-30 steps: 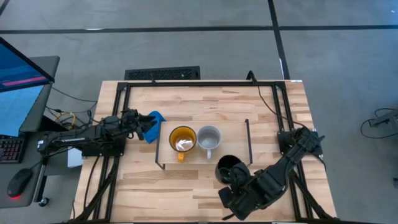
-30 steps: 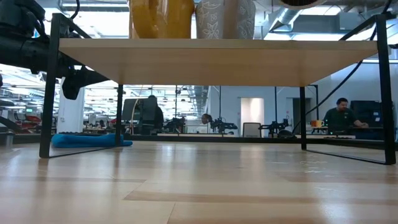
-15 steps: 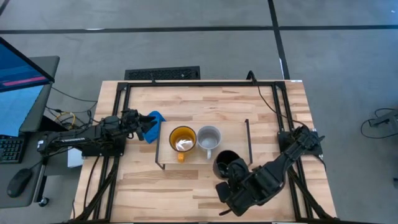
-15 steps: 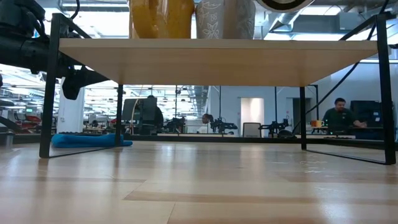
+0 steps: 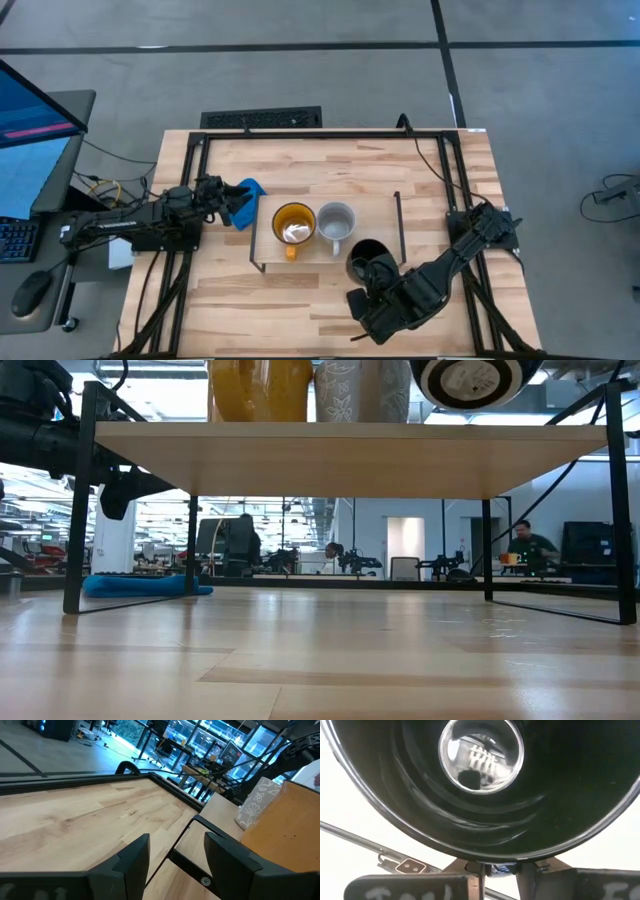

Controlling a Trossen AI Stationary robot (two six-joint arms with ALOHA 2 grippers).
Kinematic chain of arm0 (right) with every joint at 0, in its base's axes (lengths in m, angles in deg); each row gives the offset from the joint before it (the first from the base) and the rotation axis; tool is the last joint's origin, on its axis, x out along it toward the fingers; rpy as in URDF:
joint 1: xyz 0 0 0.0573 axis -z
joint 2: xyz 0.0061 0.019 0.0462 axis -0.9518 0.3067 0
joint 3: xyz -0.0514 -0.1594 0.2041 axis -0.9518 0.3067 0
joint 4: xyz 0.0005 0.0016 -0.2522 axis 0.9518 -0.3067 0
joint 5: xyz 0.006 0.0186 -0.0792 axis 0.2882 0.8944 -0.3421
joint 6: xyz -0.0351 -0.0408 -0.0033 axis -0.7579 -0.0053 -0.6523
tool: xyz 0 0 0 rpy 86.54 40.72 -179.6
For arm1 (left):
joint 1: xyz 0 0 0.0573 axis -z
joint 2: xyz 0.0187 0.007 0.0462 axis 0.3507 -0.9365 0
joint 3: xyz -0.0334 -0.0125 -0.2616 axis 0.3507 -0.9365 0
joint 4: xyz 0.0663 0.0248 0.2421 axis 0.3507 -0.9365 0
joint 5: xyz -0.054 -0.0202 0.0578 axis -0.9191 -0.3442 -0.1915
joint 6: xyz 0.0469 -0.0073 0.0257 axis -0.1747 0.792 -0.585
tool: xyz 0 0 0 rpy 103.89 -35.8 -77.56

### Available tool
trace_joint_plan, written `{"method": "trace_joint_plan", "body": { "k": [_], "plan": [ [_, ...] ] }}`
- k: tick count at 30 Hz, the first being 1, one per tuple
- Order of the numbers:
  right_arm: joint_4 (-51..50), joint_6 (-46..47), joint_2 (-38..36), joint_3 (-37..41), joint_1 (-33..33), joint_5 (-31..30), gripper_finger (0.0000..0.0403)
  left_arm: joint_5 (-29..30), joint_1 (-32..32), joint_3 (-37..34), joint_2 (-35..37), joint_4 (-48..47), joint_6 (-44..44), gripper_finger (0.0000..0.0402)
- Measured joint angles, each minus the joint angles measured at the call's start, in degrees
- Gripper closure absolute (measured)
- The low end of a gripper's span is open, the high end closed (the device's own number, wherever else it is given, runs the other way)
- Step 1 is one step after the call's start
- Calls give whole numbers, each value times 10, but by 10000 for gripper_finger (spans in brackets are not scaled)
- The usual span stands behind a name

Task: Stack small to large cups/mugs on shelf
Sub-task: Put the black cup on the shelf

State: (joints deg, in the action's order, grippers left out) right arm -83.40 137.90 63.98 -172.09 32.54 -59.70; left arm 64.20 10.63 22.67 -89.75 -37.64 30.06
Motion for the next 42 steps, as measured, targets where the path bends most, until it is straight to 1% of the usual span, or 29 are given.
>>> {"method": "trace_joint_plan", "body": {
  "k": [4,11,18,21,25,34,42],
  "plan": [
    [2,5,-8,11,2,1,324,0,0,0,0,0,0,223],
    [1,19,-45,44,3,-5,324,0,0,0,0,0,0,223],
    [-1,14,-78,84,22,-8,324,0,0,0,0,0,0,223],
    [0,0,-87,95,34,-7,324,0,0,0,0,0,0,223],
    [0,-25,-93,119,53,9,324,0,0,0,0,0,0,223],
    [0,-61,-95,128,86,17,324,0,0,0,0,0,0,223],
    [0,-55,-95,128,94,16,324,0,0,0,0,0,0,223]
  ]
}}
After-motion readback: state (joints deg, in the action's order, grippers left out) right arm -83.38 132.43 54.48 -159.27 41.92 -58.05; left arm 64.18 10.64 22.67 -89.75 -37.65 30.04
